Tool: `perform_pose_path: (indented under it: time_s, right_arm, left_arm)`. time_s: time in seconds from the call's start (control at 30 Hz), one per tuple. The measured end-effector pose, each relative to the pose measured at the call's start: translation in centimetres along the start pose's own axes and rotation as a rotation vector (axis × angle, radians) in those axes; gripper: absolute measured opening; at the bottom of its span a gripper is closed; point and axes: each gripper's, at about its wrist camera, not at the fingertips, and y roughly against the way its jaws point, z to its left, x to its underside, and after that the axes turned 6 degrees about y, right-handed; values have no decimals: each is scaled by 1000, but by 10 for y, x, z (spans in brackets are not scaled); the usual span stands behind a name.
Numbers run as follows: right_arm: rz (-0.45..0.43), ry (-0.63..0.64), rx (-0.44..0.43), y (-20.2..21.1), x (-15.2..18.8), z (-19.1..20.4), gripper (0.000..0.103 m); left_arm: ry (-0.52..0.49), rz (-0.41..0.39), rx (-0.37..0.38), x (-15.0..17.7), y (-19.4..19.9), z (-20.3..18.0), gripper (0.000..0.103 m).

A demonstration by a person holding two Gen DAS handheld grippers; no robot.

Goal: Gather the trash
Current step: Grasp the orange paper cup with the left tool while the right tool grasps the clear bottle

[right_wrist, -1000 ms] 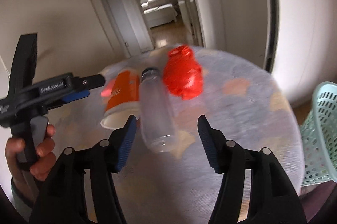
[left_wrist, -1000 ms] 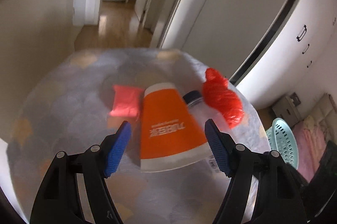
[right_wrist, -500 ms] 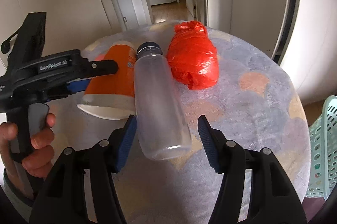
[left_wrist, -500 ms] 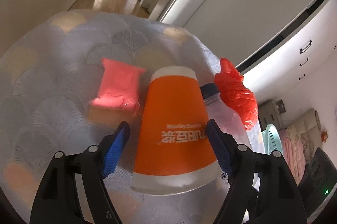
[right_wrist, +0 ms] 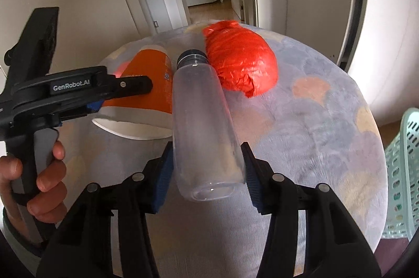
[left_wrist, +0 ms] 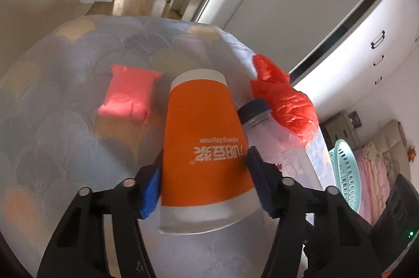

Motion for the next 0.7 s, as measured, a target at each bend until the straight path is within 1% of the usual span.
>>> perform_pose_path:
  time_s: [0.03,0.13,0.23,0.37,0.4,0.47,0.53,0.6,0.63,0.7]
  right_arm:
    - [0,-6,0,2,3,0,47]
    - [-5,-25,1,11,11,0,47]
    - [-2,-35,9,23,19,-2,47]
    - [65,-71,-10,28,30,-11,47]
    - [67,-62,-7,29,31,-10,47]
    - [68,-40,19,31,31,-7,48]
    - [66,-33,21,30,30,-4,49]
    - [64,-30,28,28,23,-3,56]
    - [62,-27,36,26,19,-4,57]
    - [65,-3,46,20,12,-2,57]
  left_arm:
    - [-5,-3,-2,2,1,-2,51]
    - [-20,-17,-13,12,11,-8,46]
    - [-44,-22,-9,22,24,-12,44]
    - [-88,-7,-25,38,33,-17,43]
    - [-98,-10,-19,44,39,-17,43]
    - [-110,-13,-21,50,45,-19,43]
    - [-121,-8,-23,53,49,-19,43]
    - [-125,-5,-23,55,52,-19,43]
    - [-127,-6,-25,54,53,-19,43]
    - [-134,-12,-28,55,56,-20,42]
